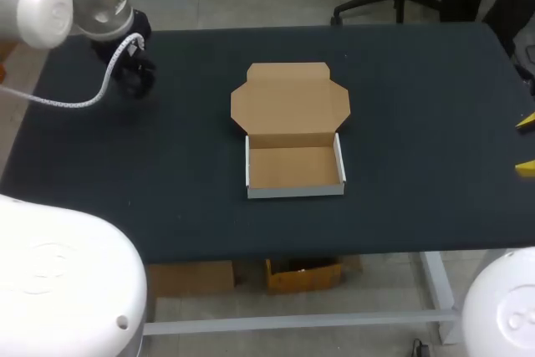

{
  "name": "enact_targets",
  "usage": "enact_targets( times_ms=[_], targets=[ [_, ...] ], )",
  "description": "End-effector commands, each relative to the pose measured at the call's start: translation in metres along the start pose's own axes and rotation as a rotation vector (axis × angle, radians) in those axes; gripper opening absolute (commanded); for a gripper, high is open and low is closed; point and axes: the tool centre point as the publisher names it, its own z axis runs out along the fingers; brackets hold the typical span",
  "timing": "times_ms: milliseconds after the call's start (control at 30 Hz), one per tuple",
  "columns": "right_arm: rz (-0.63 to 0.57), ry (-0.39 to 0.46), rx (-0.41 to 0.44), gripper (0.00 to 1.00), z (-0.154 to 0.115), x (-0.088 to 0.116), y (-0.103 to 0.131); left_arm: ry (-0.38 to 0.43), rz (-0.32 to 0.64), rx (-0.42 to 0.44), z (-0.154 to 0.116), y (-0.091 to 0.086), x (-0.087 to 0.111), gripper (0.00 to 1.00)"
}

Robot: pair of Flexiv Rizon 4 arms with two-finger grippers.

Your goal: Assemble the packaging by folding the flat box into shape, placing the metal phone stand inside, and closing the box properly

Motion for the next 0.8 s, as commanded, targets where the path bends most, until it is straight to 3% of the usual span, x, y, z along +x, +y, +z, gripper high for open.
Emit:
enact_targets(
  times_ms=[33,433,800],
  targets=[
    [0.011,0.003,0.028,1.0,0.009,-0.006,0.005,-0.026,0.007,0.003,-0.01,0.004,0.009,0.0],
    [-0.015,0.047,0.028,1.0,0.035,-0.019,0.015,-0.029,0.041,0.025,-0.026,0.008,0.025,0.0],
    [-0.002,0.033,0.038,1.0,0.052,-0.029,0.018,-0.028,0.074,0.021,-0.029,0.009,0.039,0.0]
  ],
)
